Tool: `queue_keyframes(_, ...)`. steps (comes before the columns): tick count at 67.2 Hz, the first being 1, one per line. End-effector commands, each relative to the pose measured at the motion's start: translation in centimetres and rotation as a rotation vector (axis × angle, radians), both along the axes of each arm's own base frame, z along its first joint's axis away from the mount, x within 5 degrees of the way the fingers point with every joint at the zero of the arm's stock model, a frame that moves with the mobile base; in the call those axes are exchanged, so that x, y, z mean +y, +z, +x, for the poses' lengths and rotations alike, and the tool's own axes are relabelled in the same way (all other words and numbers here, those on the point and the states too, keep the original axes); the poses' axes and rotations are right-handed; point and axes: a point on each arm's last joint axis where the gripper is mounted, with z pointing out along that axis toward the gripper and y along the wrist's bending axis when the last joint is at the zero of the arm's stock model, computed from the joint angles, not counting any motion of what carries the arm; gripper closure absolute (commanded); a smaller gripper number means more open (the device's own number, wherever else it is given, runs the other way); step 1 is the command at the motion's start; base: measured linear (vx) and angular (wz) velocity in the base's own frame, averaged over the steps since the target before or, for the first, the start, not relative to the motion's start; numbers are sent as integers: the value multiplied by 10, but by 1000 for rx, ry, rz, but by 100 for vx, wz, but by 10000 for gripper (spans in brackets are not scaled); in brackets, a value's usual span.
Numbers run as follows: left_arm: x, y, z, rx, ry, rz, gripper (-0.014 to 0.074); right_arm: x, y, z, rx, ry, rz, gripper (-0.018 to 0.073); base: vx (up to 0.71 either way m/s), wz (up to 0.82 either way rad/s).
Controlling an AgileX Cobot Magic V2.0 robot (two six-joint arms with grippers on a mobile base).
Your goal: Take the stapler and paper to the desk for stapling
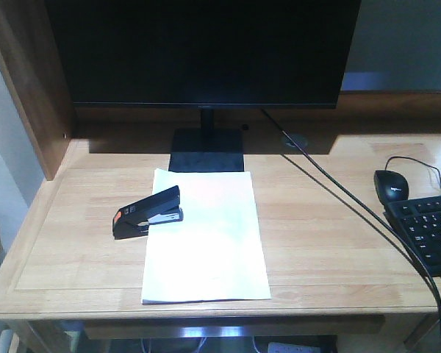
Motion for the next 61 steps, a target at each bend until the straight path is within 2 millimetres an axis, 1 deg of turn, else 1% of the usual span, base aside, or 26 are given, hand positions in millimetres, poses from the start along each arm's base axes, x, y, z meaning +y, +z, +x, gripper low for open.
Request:
queue_keyframes(1,0,3,-1,-77,-2,-14,603,0,0,0,-66,-1,-15,568,0,0)
queue_keyframes(61,0,3,-1,-77,-2,-14,603,0,0,0,-66,-1,-13,568,0,0)
